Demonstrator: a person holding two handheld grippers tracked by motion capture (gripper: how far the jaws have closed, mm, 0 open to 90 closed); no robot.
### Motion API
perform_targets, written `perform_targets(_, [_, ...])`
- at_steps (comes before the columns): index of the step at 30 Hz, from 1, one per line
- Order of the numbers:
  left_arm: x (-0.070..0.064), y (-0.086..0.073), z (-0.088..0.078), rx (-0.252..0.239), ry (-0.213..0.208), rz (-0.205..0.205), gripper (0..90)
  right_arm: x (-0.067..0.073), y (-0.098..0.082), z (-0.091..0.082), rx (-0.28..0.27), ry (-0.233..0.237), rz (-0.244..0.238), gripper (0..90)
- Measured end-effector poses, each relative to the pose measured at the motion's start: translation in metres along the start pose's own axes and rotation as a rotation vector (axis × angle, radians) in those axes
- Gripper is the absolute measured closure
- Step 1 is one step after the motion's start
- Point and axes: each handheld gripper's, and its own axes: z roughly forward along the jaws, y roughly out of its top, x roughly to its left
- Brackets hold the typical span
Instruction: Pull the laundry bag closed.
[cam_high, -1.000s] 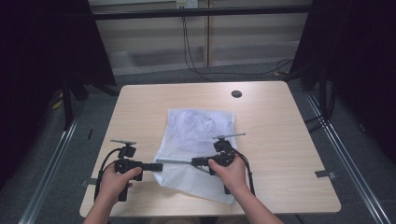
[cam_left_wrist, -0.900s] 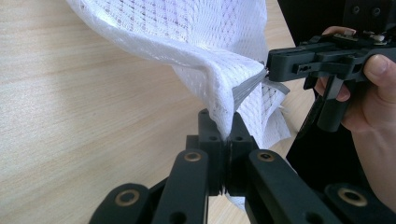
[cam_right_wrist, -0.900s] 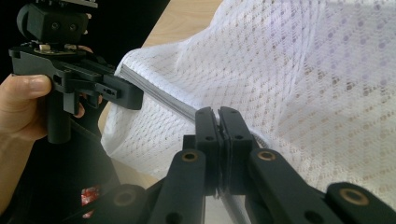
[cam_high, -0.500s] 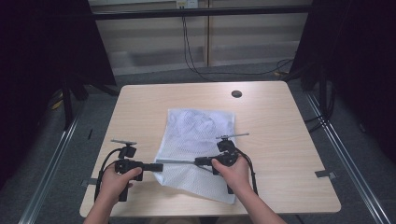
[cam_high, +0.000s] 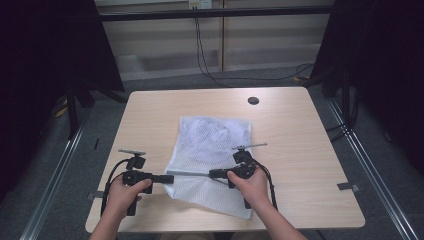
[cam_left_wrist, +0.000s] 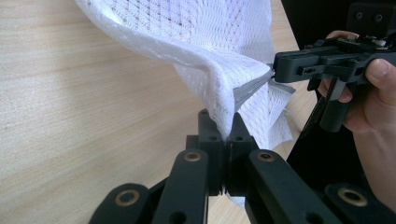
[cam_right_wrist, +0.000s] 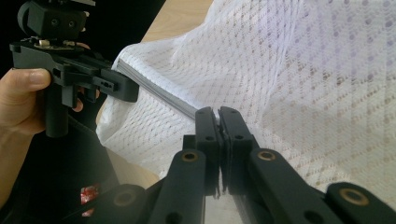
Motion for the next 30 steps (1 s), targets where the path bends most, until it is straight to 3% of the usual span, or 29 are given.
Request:
perform_targets(10, [-0.0003, -0.0001, -0.0010, -0.013, 0.019, -0.007, 88.6, -0.0002, -0.0006, -0.0012, -0.001, -0.007, -0.009, 87.4])
perform_targets(12, [0.0005, 0.0000, -0.0015, -0.009, -0.002, -0.010, 88.6, -0.0022, -0.0007, -0.0027, -0.006, 0.005, 0.000, 87.4])
perform_targets(25, [-0.0007, 0.0001, -0.0002, 0.001, 0.003, 0.003, 88.6, -0.0026, -0.0007, -0.0056, 0.000, 0.008, -0.004, 87.4])
perform_targets(30, [0.0001, 0.0001, -0.0023, -0.010, 0.003, -0.012, 88.6, -0.0048, -0.0009, -0.0081, -0.002, -0.001, 0.005, 87.4])
